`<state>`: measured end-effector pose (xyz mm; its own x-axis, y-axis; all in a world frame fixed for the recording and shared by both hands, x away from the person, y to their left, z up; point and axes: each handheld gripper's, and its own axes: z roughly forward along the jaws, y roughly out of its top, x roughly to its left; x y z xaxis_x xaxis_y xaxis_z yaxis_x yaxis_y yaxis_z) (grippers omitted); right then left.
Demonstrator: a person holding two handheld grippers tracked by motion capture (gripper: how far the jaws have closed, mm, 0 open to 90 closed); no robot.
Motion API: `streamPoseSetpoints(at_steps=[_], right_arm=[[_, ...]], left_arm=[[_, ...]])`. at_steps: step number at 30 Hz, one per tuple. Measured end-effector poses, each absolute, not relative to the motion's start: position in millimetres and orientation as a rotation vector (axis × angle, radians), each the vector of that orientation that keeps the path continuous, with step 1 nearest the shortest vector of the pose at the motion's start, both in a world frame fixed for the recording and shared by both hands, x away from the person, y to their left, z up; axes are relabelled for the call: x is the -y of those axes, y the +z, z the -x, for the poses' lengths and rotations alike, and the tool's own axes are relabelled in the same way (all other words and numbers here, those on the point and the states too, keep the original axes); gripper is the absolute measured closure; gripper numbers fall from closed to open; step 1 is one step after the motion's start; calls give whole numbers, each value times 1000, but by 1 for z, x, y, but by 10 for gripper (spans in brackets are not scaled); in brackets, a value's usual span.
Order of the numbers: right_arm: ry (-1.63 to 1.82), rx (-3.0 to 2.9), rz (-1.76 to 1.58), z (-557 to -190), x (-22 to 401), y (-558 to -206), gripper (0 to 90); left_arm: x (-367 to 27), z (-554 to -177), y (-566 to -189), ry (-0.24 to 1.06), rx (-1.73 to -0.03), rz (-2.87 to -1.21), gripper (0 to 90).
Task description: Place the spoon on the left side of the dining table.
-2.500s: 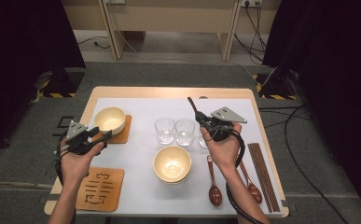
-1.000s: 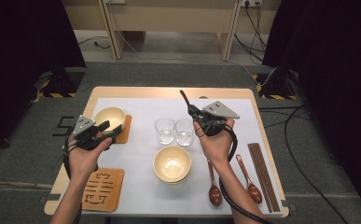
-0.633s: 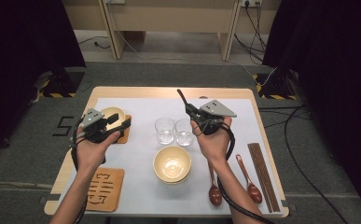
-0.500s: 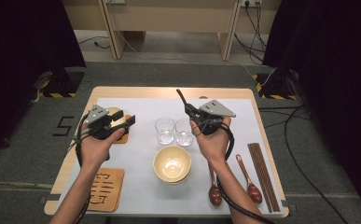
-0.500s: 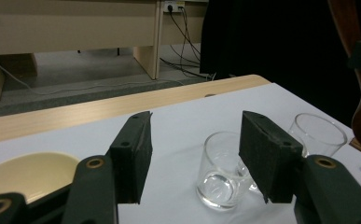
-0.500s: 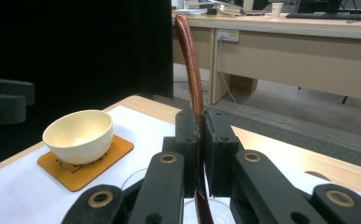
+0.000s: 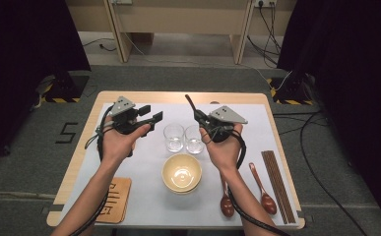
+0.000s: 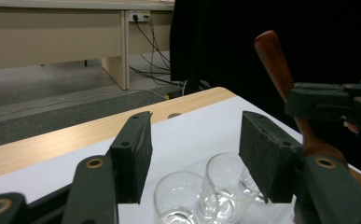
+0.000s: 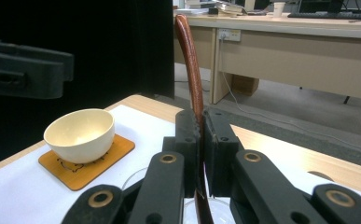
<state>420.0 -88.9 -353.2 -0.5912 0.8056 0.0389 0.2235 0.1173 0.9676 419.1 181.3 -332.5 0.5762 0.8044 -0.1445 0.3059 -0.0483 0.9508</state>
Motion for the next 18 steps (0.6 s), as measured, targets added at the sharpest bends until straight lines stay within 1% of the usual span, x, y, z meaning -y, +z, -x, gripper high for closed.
streamPoseSetpoints(at_steps=[5, 13, 18], right_arm=[[1494, -1894, -992, -420, 89, -355, 856], [1491, -1902, -995, -420, 87, -357, 856], [1491, -1902, -990, -420, 86, -358, 856]], left_arm=[[-168, -426, -329, 442, -925, -1622, 433], [-151, -435, -325, 425, -903, -1642, 435], [-139, -444, -324, 391, -910, -1637, 438]])
